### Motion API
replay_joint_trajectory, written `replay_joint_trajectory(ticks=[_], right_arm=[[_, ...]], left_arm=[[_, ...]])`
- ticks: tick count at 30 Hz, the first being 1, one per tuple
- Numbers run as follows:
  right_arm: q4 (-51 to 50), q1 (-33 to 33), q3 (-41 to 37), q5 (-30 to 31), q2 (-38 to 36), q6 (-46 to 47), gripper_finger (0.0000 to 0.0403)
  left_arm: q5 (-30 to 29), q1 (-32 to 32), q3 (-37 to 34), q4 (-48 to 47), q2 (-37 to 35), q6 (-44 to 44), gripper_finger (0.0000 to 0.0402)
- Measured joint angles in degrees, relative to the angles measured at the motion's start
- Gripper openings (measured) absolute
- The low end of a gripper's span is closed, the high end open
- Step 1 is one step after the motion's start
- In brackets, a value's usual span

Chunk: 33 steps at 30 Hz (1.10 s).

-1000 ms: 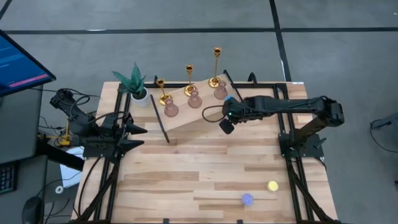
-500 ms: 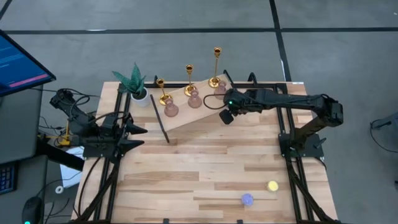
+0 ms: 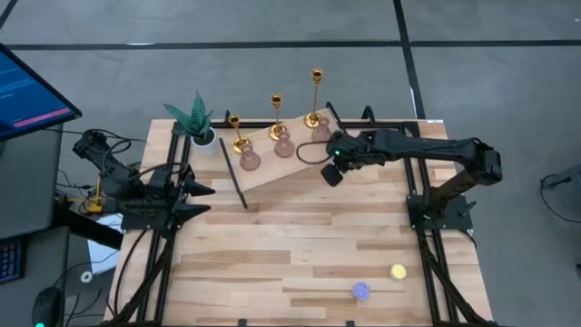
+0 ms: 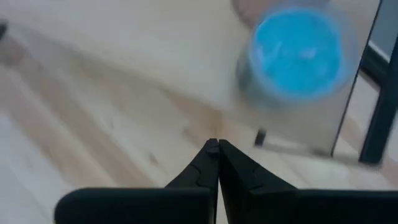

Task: Pick & Place candle stick holders
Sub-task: Put the yellow scented candle on the shelf

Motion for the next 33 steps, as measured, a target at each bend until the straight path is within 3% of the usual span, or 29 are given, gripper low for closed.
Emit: replay_joint_trajectory(ticks=[7, 12, 18, 26, 29, 33], right_arm=[[-18.9, 6.3, 7.6, -0.4, -0.1, 6.7, 0.0000], [-28.4, 11.9, 9.0, -0.5, -0.1, 13.3, 0.0018], [-36.7, 20.1, 9.0, -2.5, -0.1, 21.4, 0.0108], [-37.3, 31.3, 8.9, -8.5, -0.4, 32.6, 0.0264], [-37.3, 34.8, 8.6, -8.8, -0.4, 37.4, 0.0294], [-37.3, 38.1, 5.7, -10.8, -0.4, 42.9, 0.0306]], left_arm=[[0.0, 0.0, 0.0, 0.0, 0.0, 0.0, 0.0214], [0.0, 0.0, 0.0, 0.0, 0.0, 0.0, 0.0214], [3.1, 0.0, 0.0, 0.0, 0.0, -0.6, 0.0214], [4.5, 0.0, 0.0, 0.0, 0.0, -0.6, 0.0214], [4.5, 0.0, 0.0, 0.0, 0.0, -0.6, 0.0214], [4.5, 0.0, 0.0, 0.0, 0.0, -0.6, 0.0214]])
